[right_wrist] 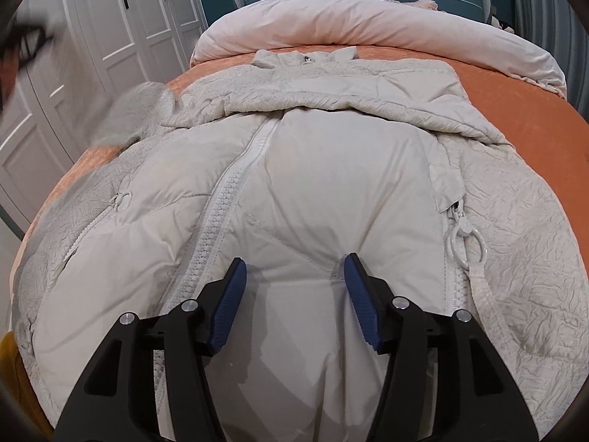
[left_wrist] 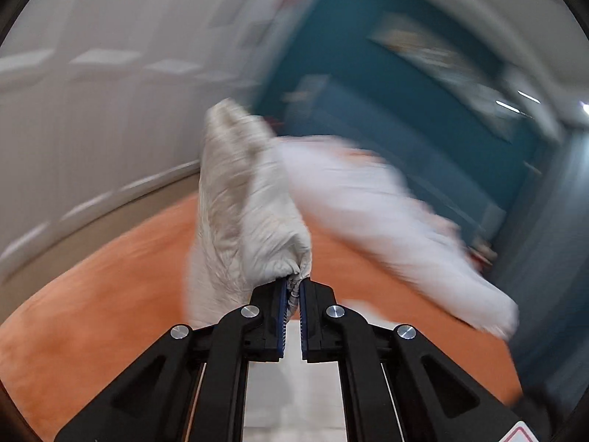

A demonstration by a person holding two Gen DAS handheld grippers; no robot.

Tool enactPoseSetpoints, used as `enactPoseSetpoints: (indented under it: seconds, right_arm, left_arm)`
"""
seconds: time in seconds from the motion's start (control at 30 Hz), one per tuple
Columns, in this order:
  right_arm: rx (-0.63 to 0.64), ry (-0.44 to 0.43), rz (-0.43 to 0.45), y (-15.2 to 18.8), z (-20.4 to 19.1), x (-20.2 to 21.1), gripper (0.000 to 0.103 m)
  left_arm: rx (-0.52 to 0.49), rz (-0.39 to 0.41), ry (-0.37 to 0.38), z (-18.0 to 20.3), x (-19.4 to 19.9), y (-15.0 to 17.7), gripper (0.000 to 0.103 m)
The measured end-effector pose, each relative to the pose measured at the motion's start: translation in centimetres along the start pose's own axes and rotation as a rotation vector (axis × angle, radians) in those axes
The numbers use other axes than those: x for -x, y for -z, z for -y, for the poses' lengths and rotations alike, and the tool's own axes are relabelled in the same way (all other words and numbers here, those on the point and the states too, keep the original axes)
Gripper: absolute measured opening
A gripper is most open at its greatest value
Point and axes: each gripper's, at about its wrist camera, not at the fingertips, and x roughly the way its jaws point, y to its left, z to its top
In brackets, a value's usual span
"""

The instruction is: Fold large clothes

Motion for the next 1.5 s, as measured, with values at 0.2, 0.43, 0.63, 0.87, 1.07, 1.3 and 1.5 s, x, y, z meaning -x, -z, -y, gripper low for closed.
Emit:
enactPoseSetpoints:
  seconds: [0.2,0.43,0.63,0.87,1.07,1.3,1.5]
  right_arm:
    - [-0.02,-0.053,0.006,0.0,0.4,0.3,0.063]
    - [-0.135,-0.144,0.025,-1.0,2.3,2.7,0.067]
    - [-0.238,-0.103,0.104,-7.2,6.2,3.9,0.068]
    - [-0.358,-0.048,0.053,-15.2,9.2,-3.4,0.068]
    - [-0.363,-0.038,-0.063,-18.9,6.6,-8.9,0.011]
    - [-0.219,-0.092,0.144,-21.0,6.2,-5.8,0.008]
    - [-0.241,0.021,-0.064,-17.8,8.5,-10.6,0.021]
  left_arm:
    - [-0.184,-0.178,0.221,17.7,-2.5,10.4,0.085]
    - [-0.286,-0.409,0.104,15.8,-4.8,22.6,0.085]
    - [-0.264,-0.368,-0.169,6.3,-7.3,19.0,0.083]
    - [-0.121,-0.377,-0.333,-1.2,-9.6,18.3,0.081]
    - [-0.088,-0.42,-0.403,-3.5,-12.5,19.7,0.078]
    - [-0.082,-0.414,-0.458,-5.0,-13.4,21.5,0.081]
    - [-0.084,-0.415,-0.466,-5.5,-13.9,22.3,0.085]
